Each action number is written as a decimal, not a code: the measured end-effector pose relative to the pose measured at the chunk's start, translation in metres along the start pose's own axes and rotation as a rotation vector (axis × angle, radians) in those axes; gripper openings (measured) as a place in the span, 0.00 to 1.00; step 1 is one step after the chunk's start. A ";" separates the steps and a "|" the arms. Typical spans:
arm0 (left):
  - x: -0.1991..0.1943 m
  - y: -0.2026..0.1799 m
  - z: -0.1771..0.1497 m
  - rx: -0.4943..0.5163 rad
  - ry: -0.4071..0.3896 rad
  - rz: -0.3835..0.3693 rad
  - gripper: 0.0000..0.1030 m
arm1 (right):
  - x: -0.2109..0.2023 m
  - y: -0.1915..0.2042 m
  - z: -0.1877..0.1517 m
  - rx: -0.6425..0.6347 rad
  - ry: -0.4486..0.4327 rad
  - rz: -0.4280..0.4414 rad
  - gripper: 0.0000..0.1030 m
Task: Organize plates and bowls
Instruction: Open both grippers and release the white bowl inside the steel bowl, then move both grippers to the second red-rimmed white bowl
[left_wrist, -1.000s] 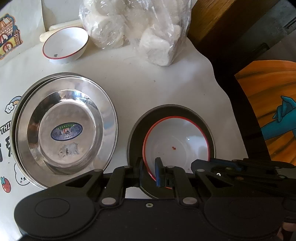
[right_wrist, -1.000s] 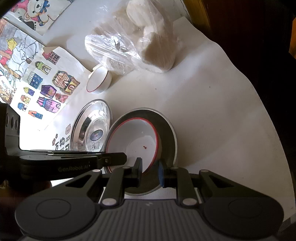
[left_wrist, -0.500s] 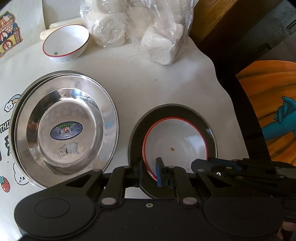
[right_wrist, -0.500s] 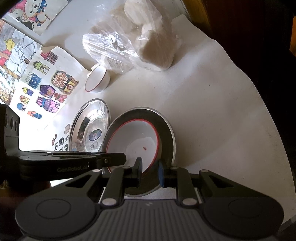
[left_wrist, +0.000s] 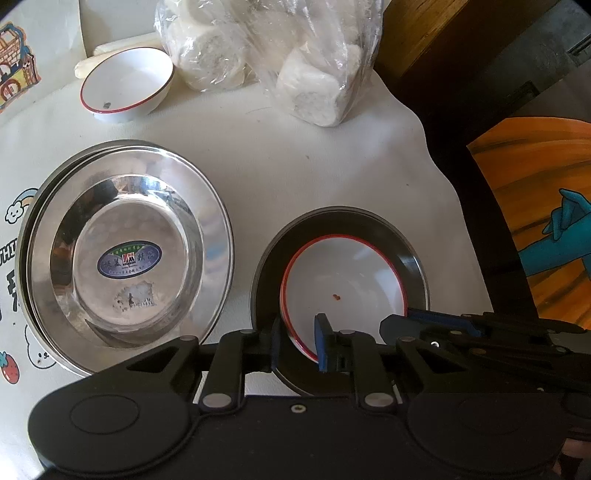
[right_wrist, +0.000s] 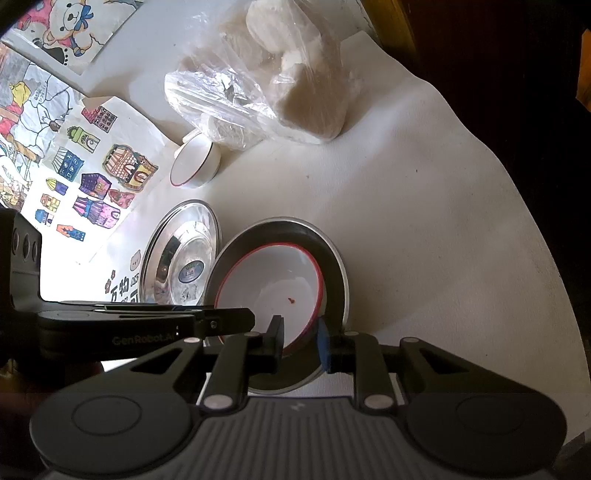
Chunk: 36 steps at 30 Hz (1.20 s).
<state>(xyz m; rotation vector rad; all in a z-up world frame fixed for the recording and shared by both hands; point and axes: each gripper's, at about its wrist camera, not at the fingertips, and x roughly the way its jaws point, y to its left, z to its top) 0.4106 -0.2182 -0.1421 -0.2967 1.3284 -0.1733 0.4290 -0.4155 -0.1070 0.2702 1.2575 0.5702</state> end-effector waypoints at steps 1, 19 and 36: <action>0.000 0.000 0.000 -0.001 0.000 -0.002 0.22 | -0.001 0.000 0.000 -0.001 -0.001 -0.001 0.23; -0.039 0.003 -0.003 -0.017 -0.092 -0.009 0.50 | -0.022 0.001 -0.003 -0.031 -0.055 -0.016 0.33; -0.063 0.012 -0.007 -0.051 -0.200 0.031 0.99 | -0.040 -0.014 -0.003 -0.001 -0.152 -0.011 1.00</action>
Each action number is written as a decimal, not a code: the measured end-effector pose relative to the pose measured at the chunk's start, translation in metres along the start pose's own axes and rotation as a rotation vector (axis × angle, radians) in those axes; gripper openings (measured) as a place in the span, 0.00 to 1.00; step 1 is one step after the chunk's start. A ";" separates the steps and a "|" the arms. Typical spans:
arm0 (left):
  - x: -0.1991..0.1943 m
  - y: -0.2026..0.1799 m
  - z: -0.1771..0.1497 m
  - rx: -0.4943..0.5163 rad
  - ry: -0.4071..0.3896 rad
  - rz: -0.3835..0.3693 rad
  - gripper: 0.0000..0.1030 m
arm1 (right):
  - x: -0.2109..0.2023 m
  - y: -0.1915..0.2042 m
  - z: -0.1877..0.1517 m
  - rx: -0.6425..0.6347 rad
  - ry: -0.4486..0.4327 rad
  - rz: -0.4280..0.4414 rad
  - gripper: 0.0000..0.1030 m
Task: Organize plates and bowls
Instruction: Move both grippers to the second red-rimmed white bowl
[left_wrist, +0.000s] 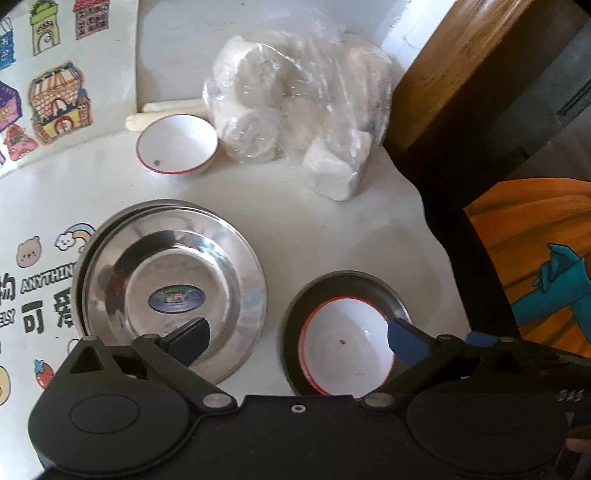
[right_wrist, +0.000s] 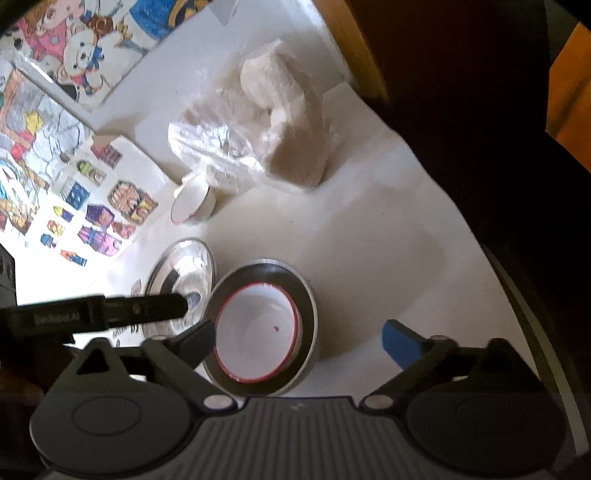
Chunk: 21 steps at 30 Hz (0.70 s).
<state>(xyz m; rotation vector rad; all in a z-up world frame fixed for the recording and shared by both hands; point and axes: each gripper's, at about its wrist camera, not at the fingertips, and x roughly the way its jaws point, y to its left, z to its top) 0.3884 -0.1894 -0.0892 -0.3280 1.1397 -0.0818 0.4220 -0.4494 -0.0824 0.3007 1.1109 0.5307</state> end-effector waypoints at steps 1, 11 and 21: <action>-0.001 0.002 0.000 -0.002 -0.006 0.005 0.99 | 0.000 0.000 0.001 0.002 -0.010 0.000 1.00; -0.008 0.030 0.002 -0.055 -0.048 0.051 0.99 | 0.007 0.008 0.002 -0.005 -0.047 -0.052 1.00; -0.022 0.077 0.039 -0.090 -0.104 0.101 0.99 | 0.020 0.032 0.008 -0.002 -0.047 -0.082 1.00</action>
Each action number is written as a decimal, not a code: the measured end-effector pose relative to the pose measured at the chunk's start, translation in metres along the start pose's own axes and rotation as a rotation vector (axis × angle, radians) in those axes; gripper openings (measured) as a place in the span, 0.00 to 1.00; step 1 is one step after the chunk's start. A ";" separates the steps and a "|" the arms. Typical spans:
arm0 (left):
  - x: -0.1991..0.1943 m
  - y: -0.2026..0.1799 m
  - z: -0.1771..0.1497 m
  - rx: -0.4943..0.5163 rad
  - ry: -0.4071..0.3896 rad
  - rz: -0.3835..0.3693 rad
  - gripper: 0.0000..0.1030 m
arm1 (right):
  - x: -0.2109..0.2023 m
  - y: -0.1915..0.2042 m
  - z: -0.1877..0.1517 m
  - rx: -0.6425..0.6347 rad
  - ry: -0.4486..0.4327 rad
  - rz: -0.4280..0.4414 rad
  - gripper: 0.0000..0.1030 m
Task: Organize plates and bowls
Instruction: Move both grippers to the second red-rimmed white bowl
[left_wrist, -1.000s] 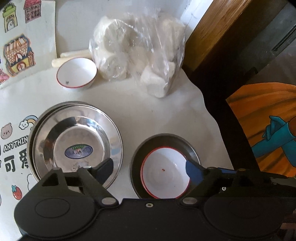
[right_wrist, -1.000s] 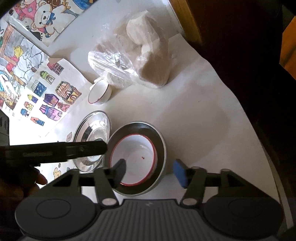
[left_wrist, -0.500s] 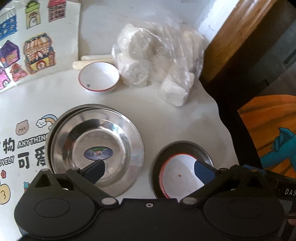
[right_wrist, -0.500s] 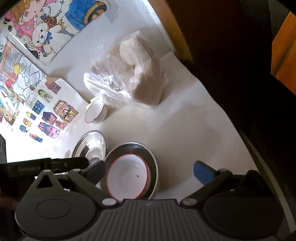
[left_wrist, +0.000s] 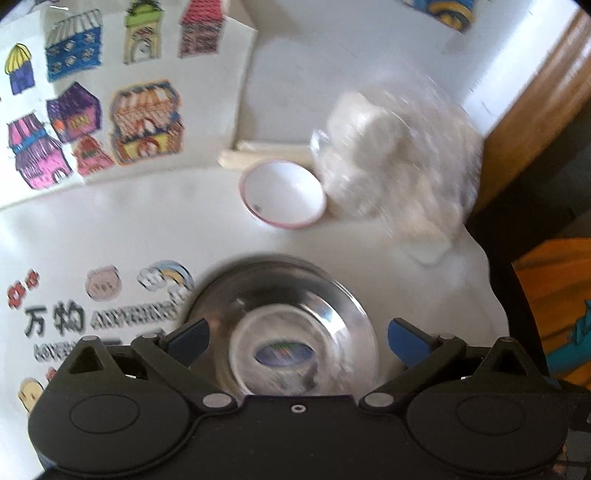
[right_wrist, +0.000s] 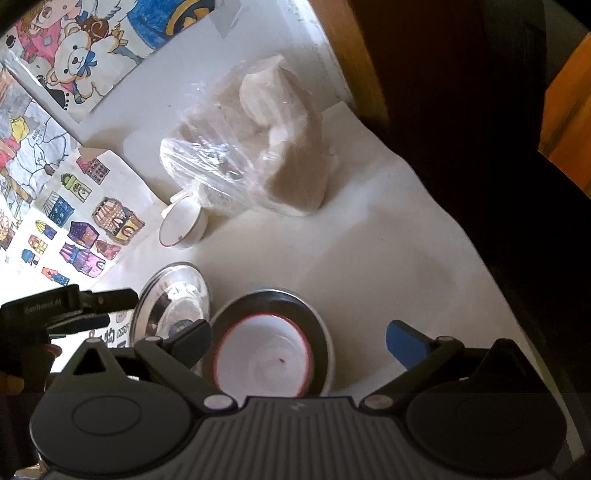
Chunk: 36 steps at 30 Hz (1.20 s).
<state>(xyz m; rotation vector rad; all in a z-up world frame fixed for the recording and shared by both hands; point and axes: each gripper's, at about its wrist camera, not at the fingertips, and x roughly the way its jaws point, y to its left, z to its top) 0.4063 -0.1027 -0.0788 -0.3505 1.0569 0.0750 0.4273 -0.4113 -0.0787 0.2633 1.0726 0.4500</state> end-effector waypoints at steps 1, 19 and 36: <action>0.002 0.006 0.006 -0.003 -0.003 0.001 0.99 | 0.002 0.005 0.001 0.000 0.000 0.000 1.00; 0.084 0.079 0.104 0.122 0.019 0.036 0.99 | 0.097 0.101 0.043 0.126 -0.027 -0.035 1.00; 0.131 0.076 0.125 0.185 0.079 0.002 0.99 | 0.164 0.122 0.056 0.147 -0.018 -0.061 0.65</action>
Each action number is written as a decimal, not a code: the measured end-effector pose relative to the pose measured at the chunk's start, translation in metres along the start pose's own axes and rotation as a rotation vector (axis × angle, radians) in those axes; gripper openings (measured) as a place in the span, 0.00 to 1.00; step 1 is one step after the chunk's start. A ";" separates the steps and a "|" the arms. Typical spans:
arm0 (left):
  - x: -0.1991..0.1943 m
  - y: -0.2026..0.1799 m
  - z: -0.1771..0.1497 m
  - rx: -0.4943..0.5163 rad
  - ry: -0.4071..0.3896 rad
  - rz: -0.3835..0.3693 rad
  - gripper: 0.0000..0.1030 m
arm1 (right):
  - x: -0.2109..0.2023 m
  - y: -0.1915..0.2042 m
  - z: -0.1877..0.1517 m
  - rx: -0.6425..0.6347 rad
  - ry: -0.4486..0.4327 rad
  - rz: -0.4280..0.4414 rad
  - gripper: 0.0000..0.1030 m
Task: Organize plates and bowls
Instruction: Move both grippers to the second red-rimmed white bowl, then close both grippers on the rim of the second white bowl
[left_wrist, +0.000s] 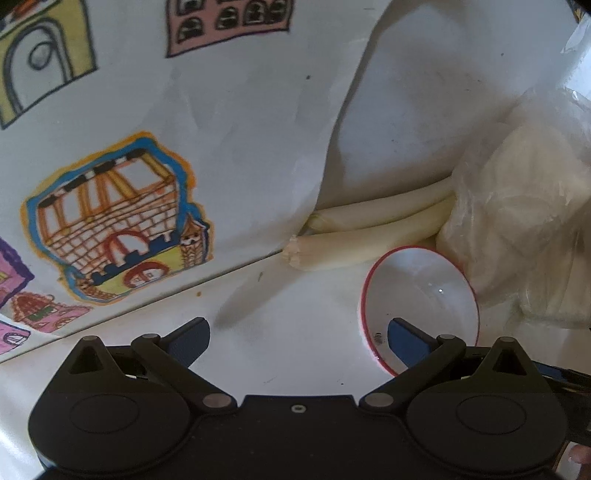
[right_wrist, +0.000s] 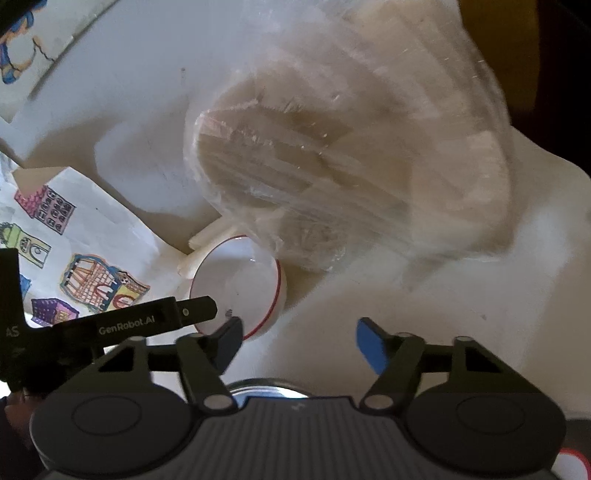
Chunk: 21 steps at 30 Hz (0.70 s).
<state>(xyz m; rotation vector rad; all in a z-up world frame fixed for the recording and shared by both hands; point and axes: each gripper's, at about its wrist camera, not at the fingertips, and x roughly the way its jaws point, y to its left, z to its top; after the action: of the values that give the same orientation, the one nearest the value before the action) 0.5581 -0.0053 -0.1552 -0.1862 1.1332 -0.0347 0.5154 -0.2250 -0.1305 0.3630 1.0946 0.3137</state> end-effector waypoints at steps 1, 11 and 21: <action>0.001 0.000 0.001 -0.001 -0.002 -0.005 0.99 | 0.003 0.000 0.001 -0.002 0.004 -0.001 0.64; 0.013 -0.016 0.007 0.003 -0.003 -0.042 0.94 | 0.014 0.008 0.009 -0.042 0.023 0.028 0.49; 0.018 -0.024 0.007 -0.046 -0.018 -0.113 0.67 | 0.021 0.016 0.011 -0.053 0.034 0.062 0.26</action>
<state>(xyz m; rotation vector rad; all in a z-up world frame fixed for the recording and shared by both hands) 0.5732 -0.0301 -0.1643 -0.2915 1.1053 -0.1071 0.5335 -0.2035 -0.1363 0.3463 1.1082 0.4043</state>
